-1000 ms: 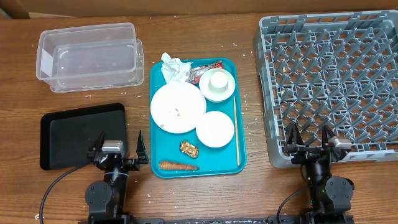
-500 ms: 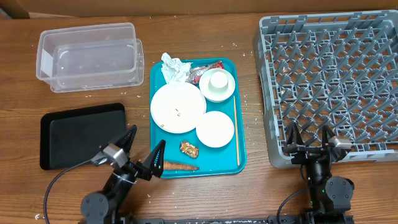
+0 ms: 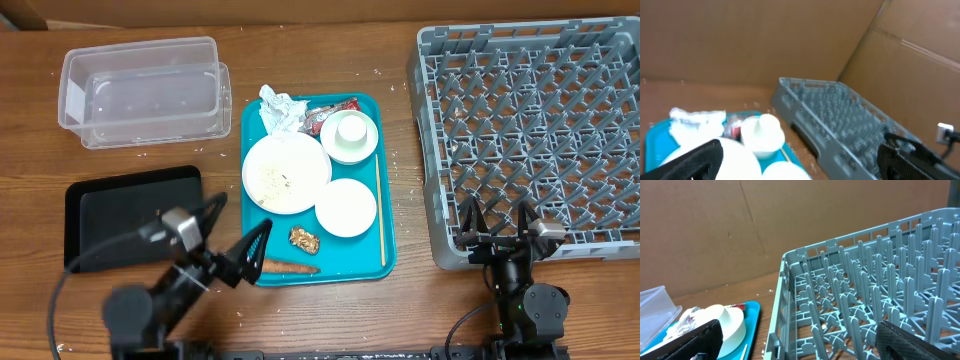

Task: Sort waste into correct bins and load items into the dishwasher
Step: 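Reach the left gripper over the teal tray toward the rice plate rim, then lower the left gripper and pinch the rim of the white rice plate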

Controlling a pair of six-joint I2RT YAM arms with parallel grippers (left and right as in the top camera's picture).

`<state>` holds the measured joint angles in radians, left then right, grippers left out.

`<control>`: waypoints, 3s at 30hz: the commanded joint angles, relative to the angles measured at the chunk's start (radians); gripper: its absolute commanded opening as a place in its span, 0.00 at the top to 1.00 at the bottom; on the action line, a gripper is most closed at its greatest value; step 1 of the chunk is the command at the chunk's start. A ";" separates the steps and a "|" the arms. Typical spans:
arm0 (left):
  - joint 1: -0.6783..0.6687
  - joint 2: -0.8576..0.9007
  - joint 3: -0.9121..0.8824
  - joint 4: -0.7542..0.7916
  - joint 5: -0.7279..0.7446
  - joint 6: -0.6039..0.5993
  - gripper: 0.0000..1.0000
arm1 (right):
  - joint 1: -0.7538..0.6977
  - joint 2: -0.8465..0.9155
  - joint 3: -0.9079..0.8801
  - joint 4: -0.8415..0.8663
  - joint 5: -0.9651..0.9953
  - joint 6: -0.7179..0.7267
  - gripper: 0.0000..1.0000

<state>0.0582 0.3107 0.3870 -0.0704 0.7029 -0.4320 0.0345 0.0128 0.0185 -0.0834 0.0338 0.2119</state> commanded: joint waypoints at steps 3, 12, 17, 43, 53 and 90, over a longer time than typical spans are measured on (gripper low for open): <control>-0.007 0.402 0.385 -0.319 0.163 0.235 0.00 | 0.004 -0.010 -0.010 0.003 0.013 -0.003 0.00; -0.012 0.886 0.772 -0.641 0.458 0.256 0.00 | 0.004 -0.010 -0.010 0.003 0.013 -0.003 0.00; -0.108 0.980 0.803 -0.674 0.256 0.247 0.00 | 0.004 -0.010 -0.010 0.003 0.013 -0.003 0.00; -0.524 1.431 1.069 -0.734 -0.729 0.003 0.00 | 0.004 -0.010 -0.010 0.003 0.013 -0.003 0.00; -0.512 1.529 1.069 -0.753 -0.779 -0.002 0.00 | 0.004 -0.010 -0.010 0.003 0.013 -0.003 0.00; -0.460 1.216 0.963 -1.278 -0.658 0.107 0.00 | 0.004 -0.010 -0.010 0.003 0.013 -0.003 0.00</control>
<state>-0.3931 1.6642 1.4059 -1.3720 0.0273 -0.3550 0.0345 0.0128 0.0185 -0.0834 0.0341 0.2123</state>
